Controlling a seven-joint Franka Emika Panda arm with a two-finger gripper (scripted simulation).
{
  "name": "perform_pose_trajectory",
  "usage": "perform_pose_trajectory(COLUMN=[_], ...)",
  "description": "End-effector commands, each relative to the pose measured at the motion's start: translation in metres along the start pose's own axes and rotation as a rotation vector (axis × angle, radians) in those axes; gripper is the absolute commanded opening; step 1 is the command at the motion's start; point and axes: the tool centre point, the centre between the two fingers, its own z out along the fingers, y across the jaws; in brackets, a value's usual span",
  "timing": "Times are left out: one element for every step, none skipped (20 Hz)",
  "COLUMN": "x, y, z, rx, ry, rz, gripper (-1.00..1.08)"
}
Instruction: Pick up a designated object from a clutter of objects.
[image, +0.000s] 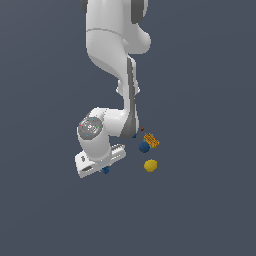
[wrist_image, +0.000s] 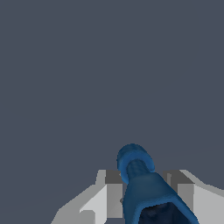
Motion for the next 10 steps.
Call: perform_pose_trajectory(x=[0.0001, 0.0001, 0.0001, 0.0001, 0.0001, 0.0001, 0.0003, 0.0005, 0.0009, 0.0013], y=[0.0, 0.0, 0.0, 0.0, 0.0, 0.0, 0.0001, 0.0001, 0.0003, 0.0004], z=[0.0002, 0.0002, 0.0002, 0.0002, 0.0001, -0.0002, -0.0013, -0.0031, -0.0055, -0.0087], rx=[0.0, 0.0, 0.0, 0.0, 0.0, 0.0, 0.0, 0.0, 0.0, 0.0], ry=[0.0, 0.0, 0.0, 0.0, 0.0, 0.0, 0.0, 0.0, 0.0, 0.0], rz=[0.0, 0.0, 0.0, 0.0, 0.0, 0.0, 0.0, 0.0, 0.0, 0.0], gripper=[-1.0, -1.0, -1.0, -1.0, -1.0, -1.0, -1.0, -1.0, -1.0, -1.0])
